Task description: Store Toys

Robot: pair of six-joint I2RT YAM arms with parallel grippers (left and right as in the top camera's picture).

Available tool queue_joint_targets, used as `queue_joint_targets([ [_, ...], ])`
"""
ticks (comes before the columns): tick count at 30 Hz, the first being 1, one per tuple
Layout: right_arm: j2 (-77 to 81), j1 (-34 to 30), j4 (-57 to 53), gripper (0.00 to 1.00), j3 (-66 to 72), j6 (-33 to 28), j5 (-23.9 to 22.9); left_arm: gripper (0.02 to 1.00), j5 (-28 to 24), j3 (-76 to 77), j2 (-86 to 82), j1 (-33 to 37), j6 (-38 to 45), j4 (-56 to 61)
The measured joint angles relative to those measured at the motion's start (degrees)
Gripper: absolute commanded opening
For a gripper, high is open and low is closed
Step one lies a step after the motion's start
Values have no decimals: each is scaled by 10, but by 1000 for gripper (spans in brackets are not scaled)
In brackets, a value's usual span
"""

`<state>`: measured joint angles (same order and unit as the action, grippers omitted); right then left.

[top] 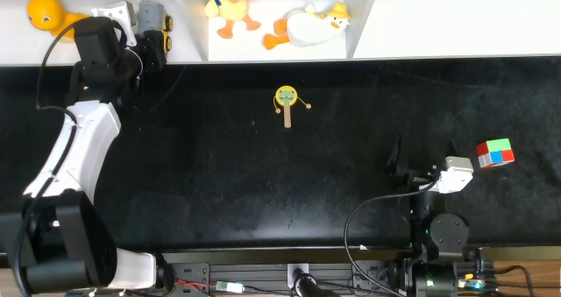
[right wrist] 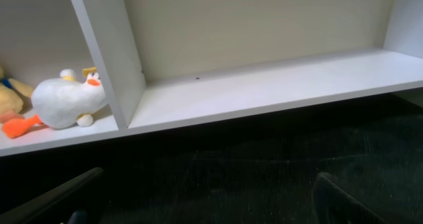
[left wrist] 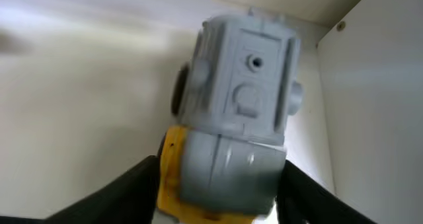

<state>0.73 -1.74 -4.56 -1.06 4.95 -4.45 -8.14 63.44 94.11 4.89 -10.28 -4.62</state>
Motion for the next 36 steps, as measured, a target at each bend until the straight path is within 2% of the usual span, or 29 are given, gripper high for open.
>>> queue_joint_targets([
  [9,0,0,0,996,0,0,0,998,0,0,2,0,-3,-8],
  [18,0,0,0,996,0,0,0,996,4,3,-16,0,18,-126],
  [27,0,0,0,996,0,0,0,998,33,-20,-128,-7,53,-205],
  [36,0,0,0,996,0,0,0,998,46,-183,-303,-8,63,-191],
])
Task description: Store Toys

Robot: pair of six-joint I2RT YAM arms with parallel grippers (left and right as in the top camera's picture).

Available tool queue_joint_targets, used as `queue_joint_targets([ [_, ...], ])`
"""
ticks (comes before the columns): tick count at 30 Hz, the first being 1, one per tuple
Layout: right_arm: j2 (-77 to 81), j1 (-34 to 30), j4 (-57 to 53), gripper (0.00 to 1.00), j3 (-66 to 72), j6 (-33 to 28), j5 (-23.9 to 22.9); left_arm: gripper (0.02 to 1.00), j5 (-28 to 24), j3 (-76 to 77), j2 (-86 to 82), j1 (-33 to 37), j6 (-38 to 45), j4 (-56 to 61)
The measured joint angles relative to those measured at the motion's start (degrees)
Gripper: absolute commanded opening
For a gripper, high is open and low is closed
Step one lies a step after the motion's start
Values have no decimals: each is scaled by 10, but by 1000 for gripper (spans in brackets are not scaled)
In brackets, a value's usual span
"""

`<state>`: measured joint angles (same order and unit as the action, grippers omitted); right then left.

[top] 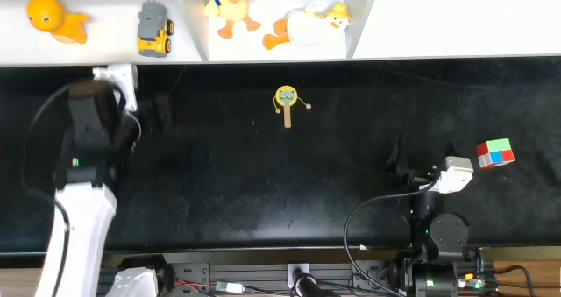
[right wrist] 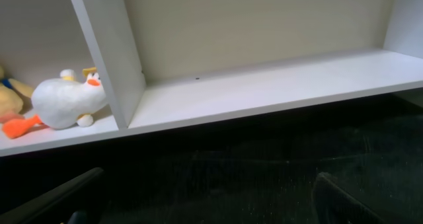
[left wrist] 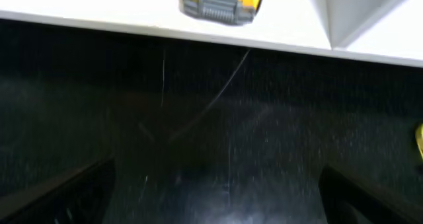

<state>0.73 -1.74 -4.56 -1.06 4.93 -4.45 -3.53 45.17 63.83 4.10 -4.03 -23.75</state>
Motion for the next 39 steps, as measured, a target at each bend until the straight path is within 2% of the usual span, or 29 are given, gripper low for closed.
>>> queue_joint_targets([
  [3,0,0,0,993,0,0,0,998,2,-60,-89,0,0,46],
  [10,0,0,0,993,0,0,0,998,5,-247,-337,-10,0,281],
  [13,0,0,0,996,0,0,0,996,5,-324,-430,-10,0,325],
  [18,0,0,0,996,0,0,0,998,3,-427,-561,-12,0,322],
  [21,0,0,0,993,0,0,0,998,3,-444,-618,-26,0,247],
  [24,0,0,0,996,0,0,0,996,6,-446,-630,-41,0,194],
  [30,0,0,0,996,0,0,0,998,25,-446,-631,-52,0,192],
  [39,0,0,0,996,0,0,0,998,28,-446,-631,-52,2,192],
])
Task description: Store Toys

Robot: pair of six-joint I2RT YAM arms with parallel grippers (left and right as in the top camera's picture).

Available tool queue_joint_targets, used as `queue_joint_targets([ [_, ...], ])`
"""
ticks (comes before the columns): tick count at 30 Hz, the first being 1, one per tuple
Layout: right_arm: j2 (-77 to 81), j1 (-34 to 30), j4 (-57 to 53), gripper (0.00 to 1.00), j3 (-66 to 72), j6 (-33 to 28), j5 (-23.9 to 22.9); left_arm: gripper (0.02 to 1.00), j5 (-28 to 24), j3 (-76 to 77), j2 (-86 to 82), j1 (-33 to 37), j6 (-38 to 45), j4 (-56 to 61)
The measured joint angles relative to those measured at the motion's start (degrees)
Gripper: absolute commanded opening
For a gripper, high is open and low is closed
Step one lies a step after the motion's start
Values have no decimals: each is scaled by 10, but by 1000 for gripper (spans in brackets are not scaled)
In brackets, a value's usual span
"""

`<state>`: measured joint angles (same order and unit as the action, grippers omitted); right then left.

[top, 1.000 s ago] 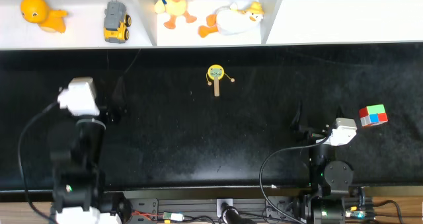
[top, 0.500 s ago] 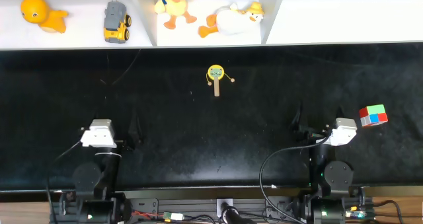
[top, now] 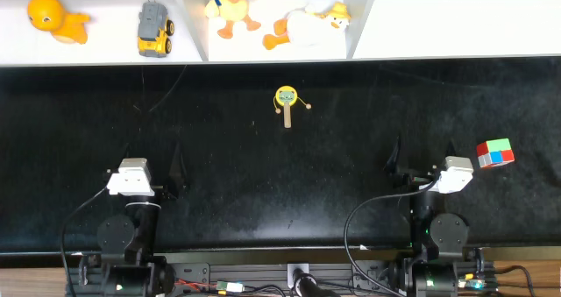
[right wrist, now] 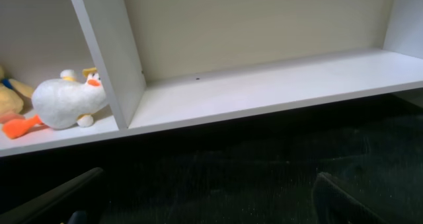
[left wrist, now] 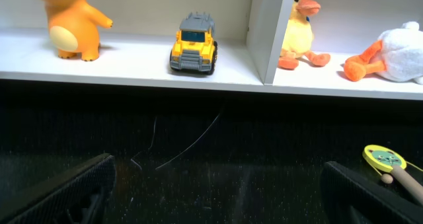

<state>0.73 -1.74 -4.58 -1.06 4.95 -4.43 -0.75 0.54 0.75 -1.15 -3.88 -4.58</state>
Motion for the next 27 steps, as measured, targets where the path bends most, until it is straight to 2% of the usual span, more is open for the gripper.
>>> queue_joint_targets([
  [22,0,11,0,996,0,-7,-6,998,0,0,0,0,0,0],
  [24,0,49,2,996,0,-20,-30,998,1,0,0,0,0,0],
  [27,21,129,3,996,0,26,-104,998,2,0,0,0,0,0],
])
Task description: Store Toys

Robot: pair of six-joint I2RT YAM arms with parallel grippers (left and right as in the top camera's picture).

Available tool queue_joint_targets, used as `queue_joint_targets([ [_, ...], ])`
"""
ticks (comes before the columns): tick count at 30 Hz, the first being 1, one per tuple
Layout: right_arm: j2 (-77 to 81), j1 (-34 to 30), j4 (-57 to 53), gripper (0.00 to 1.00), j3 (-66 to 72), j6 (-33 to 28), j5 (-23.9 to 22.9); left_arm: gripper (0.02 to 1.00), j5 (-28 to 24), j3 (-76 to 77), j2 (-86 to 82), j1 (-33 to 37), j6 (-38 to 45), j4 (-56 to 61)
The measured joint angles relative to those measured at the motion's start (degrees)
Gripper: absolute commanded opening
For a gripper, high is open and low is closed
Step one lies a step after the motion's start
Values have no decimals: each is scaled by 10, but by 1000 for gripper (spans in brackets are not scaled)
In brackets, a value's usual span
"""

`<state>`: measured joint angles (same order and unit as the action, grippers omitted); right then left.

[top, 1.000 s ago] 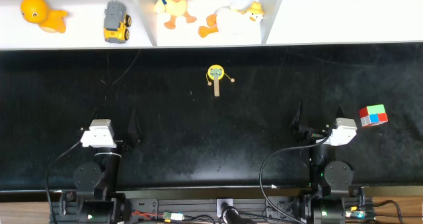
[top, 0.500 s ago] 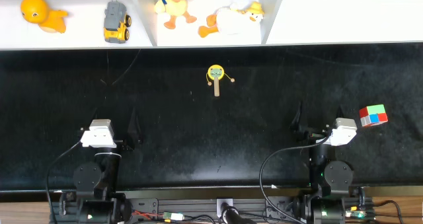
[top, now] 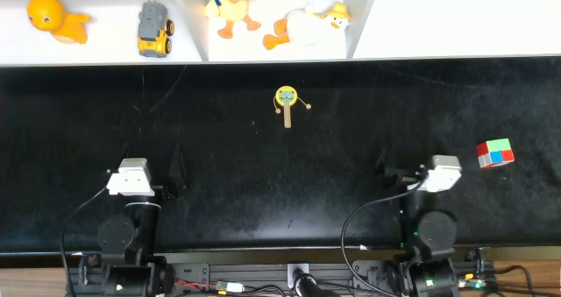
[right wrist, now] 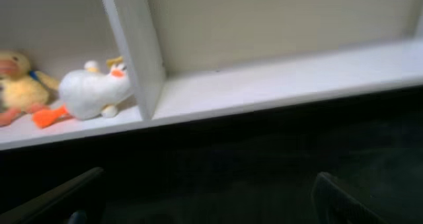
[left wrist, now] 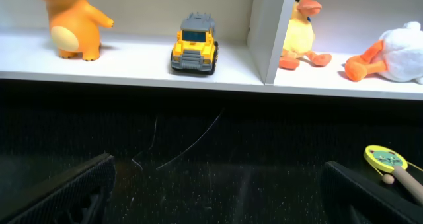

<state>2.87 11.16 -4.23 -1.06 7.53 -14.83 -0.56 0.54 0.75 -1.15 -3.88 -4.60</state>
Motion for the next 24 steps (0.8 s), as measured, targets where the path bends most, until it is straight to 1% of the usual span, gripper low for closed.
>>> queue_joint_targets([
  [4,83,146,-7,996,-2,99,-116,996,0,0,0,0,0,0],
  [5,132,205,-12,996,-14,132,-155,998,0,0,0,0,0,0],
  [8,223,291,-52,993,-65,186,-227,998,0,0,0,0,0,-1],
  [9,261,323,-70,996,-94,204,-247,998,1,0,0,0,0,-1],
  [12,351,381,-132,996,-169,249,-279,996,2,0,0,0,0,-1],
  [13,412,410,-163,996,-217,278,-292,996,2,0,0,0,0,-1],
  [14,472,432,-228,993,-268,312,-301,998,2,0,0,0,0,-1],
  [16,534,444,-308,996,-323,332,-299,998,2,0,0,0,0,-1],
  [18,615,451,-379,996,-394,349,-279,998,2,0,0,0,0,-1],
  [24,732,452,-435,993,-507,364,-252,998,4,0,-1,0,0,-1],
])
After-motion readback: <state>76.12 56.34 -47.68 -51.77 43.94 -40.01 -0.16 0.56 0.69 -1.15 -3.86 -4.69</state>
